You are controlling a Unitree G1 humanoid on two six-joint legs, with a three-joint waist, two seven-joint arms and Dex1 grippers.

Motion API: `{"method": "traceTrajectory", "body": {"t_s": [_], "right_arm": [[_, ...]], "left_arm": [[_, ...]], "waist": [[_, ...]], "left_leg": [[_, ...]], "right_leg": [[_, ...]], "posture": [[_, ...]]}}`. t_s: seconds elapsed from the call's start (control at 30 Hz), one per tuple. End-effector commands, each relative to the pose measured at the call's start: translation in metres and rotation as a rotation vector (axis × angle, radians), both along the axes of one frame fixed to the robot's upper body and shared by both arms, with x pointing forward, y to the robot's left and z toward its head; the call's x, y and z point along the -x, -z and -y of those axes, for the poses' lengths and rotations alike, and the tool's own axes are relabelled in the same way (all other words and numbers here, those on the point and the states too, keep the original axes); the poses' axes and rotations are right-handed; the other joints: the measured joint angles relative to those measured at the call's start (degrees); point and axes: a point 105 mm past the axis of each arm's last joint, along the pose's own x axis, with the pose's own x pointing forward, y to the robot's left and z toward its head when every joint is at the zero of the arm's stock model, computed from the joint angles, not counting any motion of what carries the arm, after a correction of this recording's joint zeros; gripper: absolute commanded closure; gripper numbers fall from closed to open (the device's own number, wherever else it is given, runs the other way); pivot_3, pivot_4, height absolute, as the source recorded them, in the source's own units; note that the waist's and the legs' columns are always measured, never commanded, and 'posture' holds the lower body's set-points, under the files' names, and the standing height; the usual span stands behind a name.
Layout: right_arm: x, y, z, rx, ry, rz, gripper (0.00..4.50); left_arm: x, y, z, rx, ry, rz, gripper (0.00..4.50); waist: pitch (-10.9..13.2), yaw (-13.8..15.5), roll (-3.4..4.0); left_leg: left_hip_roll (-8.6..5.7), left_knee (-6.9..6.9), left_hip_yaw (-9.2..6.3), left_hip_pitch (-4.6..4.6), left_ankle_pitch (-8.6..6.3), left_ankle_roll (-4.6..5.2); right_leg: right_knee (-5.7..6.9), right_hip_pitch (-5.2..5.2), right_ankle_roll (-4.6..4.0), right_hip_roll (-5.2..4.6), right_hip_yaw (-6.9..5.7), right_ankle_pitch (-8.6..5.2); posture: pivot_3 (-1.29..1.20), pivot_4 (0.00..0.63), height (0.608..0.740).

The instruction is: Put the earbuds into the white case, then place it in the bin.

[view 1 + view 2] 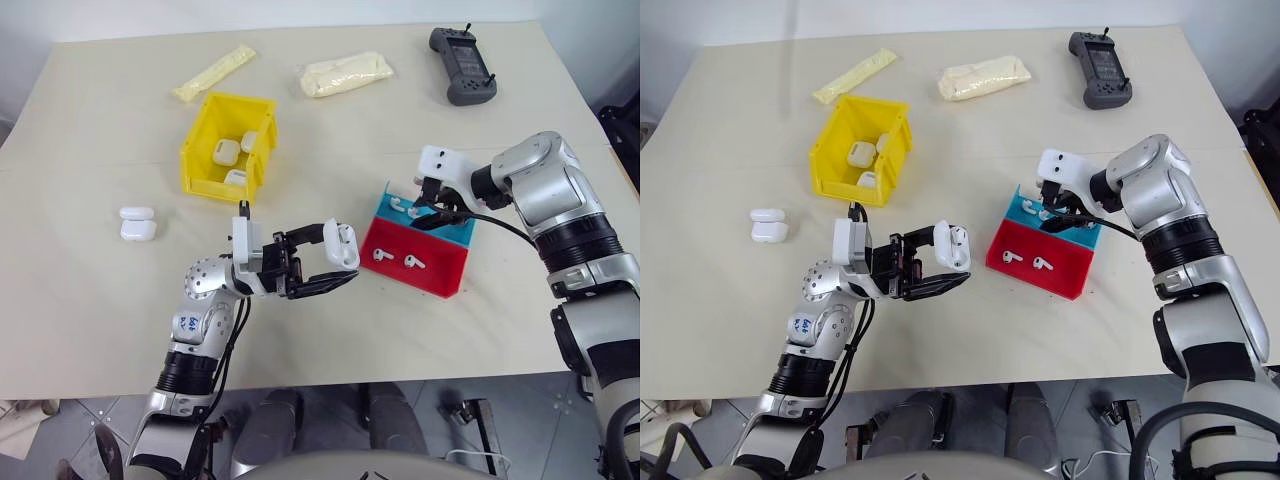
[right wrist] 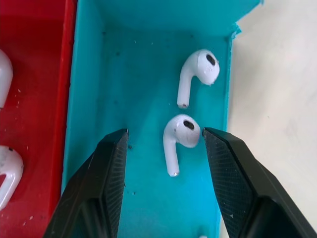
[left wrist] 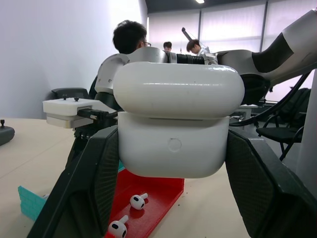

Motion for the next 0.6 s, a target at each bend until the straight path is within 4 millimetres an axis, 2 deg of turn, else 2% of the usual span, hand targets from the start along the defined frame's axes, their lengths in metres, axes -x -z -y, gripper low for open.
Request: {"method": "traceTrajectory", "body": {"t_s": [0.03,0.17,0.27,0.4,0.6], "right_arm": [[-0.0035,-0.0067,-0.0047,0.002,-0.013,0.031,2.01],[-0.0047,-0.0056,-0.0048,0.003,-0.010,0.032,2.01],[-0.0049,-0.0038,-0.0028,0.009,-0.007,0.029,2.55],[-0.0046,-0.0022,-0.0005,0.020,-0.005,0.030,3.84],[-0.0044,-0.0023,0.0021,0.029,-0.005,0.035,3.84]], "left_arm": [[0.0033,-0.0057,0.0011,0.008,-0.001,0.040,1.72],[0.0036,-0.0057,0.0012,0.008,-0.002,0.040,1.72],[0.0035,-0.0057,0.0011,0.007,-0.003,0.039,1.72],[0.0034,-0.0056,0.0010,0.007,-0.003,0.039,1.72],[0.0033,-0.0057,0.0012,0.007,0.001,0.040,1.72]], "waist": [[0.0,0.0,0.00],[0.0,0.0,0.01],[0.0,0.0,0.01],[0.0,0.0,0.02],[0.0,0.0,0.02]], "left_leg": [[0.00,0.01,0.00,0.00,0.00,0.00],[0.00,0.01,0.00,0.01,0.00,0.00],[0.00,0.02,0.00,0.01,0.00,0.00],[0.00,0.03,0.00,0.01,0.00,0.00],[0.00,0.05,0.00,0.01,0.00,0.00]], "right_leg": [[0.00,0.00,0.00,0.00,0.00,0.00],[0.02,0.00,0.00,0.01,0.00,0.00],[0.03,0.00,0.00,0.00,0.00,0.00],[0.03,0.00,0.00,0.00,0.00,0.00],[0.05,0.01,0.00,0.00,0.00,0.00]], "posture": [[0.00,0.150,0.740],[0.00,0.150,0.740],[0.00,0.150,0.740],[0.00,0.150,0.740],[0.00,0.150,0.740]]}}
